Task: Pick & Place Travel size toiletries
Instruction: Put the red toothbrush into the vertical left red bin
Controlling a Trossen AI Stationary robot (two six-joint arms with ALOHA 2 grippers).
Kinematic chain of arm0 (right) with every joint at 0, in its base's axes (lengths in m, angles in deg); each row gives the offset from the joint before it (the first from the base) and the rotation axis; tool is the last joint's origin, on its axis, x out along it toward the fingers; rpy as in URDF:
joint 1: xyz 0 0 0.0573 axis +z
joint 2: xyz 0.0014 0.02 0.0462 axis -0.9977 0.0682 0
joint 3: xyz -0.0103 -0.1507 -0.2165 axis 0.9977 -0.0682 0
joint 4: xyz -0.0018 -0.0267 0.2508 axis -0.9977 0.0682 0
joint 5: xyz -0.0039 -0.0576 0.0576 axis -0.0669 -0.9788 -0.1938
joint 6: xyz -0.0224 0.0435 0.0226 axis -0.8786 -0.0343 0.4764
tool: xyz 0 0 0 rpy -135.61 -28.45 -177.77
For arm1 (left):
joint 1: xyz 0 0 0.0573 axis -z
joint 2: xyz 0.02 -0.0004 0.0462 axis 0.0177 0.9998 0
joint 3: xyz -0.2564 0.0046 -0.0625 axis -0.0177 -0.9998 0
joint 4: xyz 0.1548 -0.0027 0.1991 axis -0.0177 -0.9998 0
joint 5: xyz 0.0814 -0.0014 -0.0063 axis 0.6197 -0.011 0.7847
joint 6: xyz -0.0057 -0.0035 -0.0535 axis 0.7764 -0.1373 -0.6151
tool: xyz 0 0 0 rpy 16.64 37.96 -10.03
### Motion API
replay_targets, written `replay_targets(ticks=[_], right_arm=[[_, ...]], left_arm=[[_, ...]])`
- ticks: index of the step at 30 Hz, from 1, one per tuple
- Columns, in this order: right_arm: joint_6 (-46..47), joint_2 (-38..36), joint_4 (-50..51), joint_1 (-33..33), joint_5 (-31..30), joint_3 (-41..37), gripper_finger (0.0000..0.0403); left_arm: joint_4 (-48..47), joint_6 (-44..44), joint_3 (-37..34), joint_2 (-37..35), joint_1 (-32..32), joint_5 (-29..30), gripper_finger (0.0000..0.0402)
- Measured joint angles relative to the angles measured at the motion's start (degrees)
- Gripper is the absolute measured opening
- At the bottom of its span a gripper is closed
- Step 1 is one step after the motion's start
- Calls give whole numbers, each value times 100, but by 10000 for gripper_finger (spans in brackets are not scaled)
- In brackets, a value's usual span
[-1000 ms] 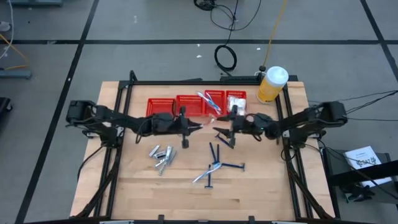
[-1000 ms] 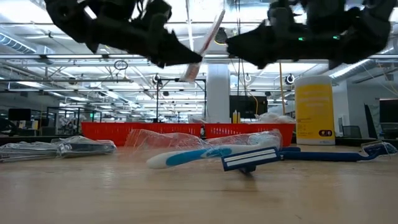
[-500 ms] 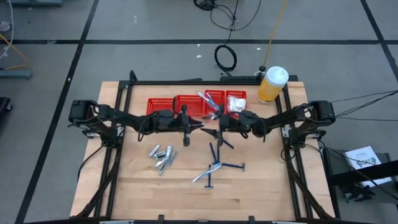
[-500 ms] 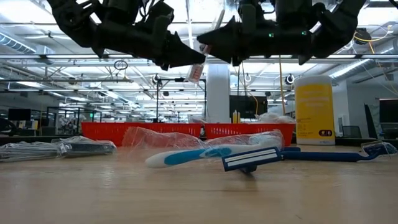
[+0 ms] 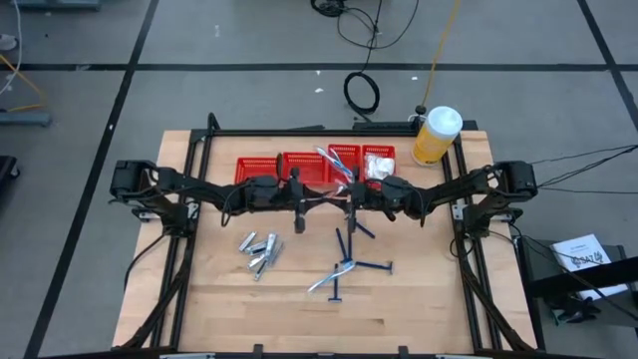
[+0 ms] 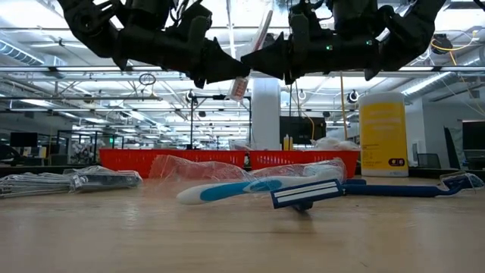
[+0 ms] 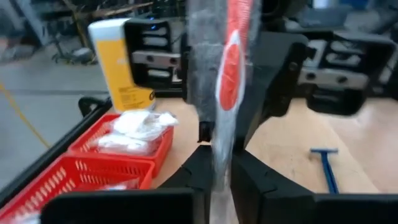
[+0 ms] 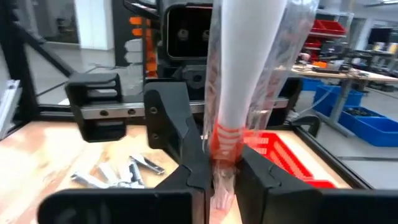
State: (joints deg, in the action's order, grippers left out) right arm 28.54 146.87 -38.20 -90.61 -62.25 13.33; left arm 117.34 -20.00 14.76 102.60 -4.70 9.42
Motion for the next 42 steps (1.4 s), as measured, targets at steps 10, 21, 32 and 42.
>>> replay_targets(ticks=[10, 21, 32, 42], right_arm=[[-12, -365, 1113, -548, -178, 365, 31], [182, -359, 4227, -1697, -158, 1261, 31], [496, -185, 4812, -2172, 324, 1102, 34], [476, 15, 5021, -2047, 461, 1082, 44]], left_arm=[[-1041, -169, 540, -120, 344, 1358, 164], [-1870, 423, 869, -199, 746, 2340, 231], [-2586, 3, 869, -197, 677, 2671, 214], [-2710, -95, 869, -197, 675, 2669, 215]])
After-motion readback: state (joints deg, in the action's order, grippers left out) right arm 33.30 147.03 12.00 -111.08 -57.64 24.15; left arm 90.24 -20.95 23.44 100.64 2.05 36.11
